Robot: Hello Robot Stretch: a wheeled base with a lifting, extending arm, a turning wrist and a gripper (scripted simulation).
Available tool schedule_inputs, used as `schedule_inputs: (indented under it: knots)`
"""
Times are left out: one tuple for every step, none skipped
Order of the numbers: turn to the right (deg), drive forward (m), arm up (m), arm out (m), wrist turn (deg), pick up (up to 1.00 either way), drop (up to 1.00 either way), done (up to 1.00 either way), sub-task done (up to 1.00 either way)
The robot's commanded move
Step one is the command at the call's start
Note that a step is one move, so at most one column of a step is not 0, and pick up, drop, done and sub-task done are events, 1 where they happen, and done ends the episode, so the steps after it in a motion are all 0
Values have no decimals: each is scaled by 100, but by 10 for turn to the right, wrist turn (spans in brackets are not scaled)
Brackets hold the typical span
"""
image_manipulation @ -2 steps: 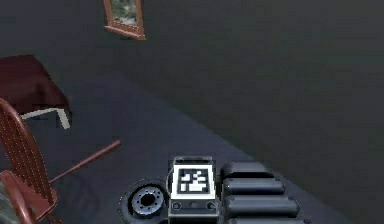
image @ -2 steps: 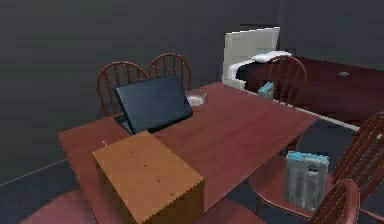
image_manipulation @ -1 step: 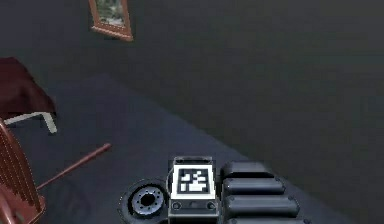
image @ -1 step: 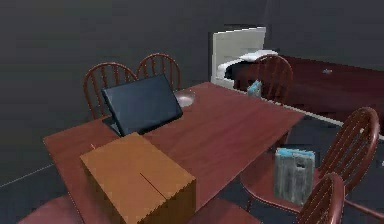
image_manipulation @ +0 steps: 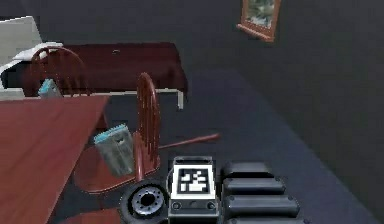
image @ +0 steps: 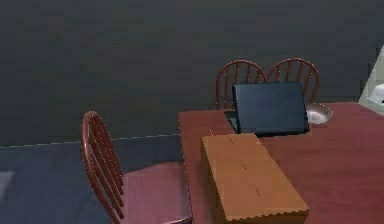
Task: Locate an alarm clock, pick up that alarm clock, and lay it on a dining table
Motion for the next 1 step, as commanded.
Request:
schedule_inputs:
  knots:
    - [-180,0,0,0,0,0,0,0,0]
